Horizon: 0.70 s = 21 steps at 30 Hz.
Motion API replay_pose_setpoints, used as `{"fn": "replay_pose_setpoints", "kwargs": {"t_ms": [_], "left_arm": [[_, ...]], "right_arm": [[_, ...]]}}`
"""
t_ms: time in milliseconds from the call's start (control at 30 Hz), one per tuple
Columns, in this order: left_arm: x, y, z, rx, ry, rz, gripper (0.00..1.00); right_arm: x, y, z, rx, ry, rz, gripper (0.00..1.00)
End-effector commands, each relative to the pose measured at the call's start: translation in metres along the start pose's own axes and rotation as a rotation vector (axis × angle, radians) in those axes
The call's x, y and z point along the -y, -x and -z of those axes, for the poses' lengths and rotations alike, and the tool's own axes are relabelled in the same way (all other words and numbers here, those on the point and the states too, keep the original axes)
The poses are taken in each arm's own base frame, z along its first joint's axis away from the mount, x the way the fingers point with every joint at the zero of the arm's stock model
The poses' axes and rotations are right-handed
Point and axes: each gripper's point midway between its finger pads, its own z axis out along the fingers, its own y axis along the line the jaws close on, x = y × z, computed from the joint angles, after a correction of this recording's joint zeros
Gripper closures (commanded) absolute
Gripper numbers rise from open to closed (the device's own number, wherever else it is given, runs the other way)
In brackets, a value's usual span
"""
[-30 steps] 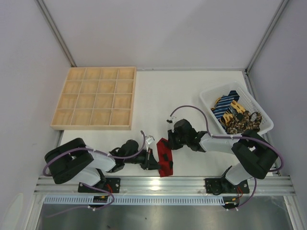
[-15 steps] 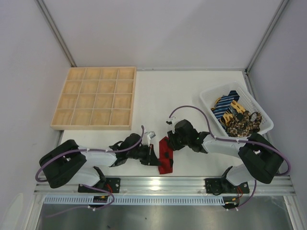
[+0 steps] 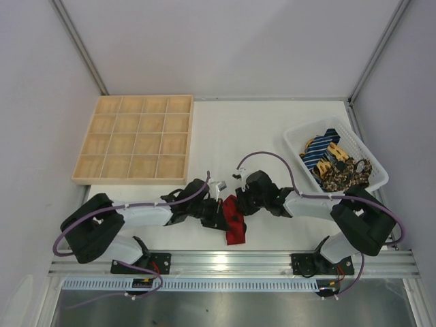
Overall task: Roll the ties
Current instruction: Roll the tie
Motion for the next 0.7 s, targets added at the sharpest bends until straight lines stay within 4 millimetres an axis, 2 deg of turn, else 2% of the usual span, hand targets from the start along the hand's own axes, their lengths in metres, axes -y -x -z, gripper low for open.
{"fn": "replay_pose_setpoints", "kwargs": {"t_ms": [0,100,200,300,367,400,433,533,633,667], "left_arm": [[-0.007,-0.001,0.002,-0.046,0.033,0.029,1.00],[-0.008,0.000,0.000,-0.066,0.025,0.045,1.00],[-0.012,-0.005,-0.001,-0.102,0.030,0.058,0.99],[-0.014,-0.004,-0.003,-0.113,0.028,0.068,1.00],[-0.017,-0.010,-0.003,-0.163,0.043,0.088,0.99],[-0.012,-0.001,-0.004,-0.154,0.038,0.062,1.00],[-0.015,-0.003,-0.003,-0.172,0.058,0.069,1.00],[-0.011,0.006,-0.001,-0.166,0.064,0.051,1.00],[-0.010,0.009,0.000,-0.178,0.068,0.037,1.00],[-0.010,0.010,0.000,-0.180,0.070,0.031,1.00]], "right_arm": [[-0.010,0.003,-0.004,0.001,0.042,0.030,0.80],[-0.007,0.006,0.000,0.015,0.022,0.049,0.79],[0.002,0.015,0.008,0.045,-0.028,0.097,0.74],[0.006,0.033,0.020,0.111,-0.063,0.140,0.66],[0.002,0.045,0.033,0.171,-0.055,0.186,0.59],[0.001,0.050,0.038,0.200,-0.051,0.242,0.55],[-0.001,0.053,0.042,0.221,-0.047,0.274,0.48],[-0.005,0.072,0.061,0.299,-0.053,0.380,0.40],[-0.011,0.089,0.080,0.341,-0.060,0.402,0.33],[-0.009,0.085,0.083,0.320,-0.063,0.381,0.28]]}}
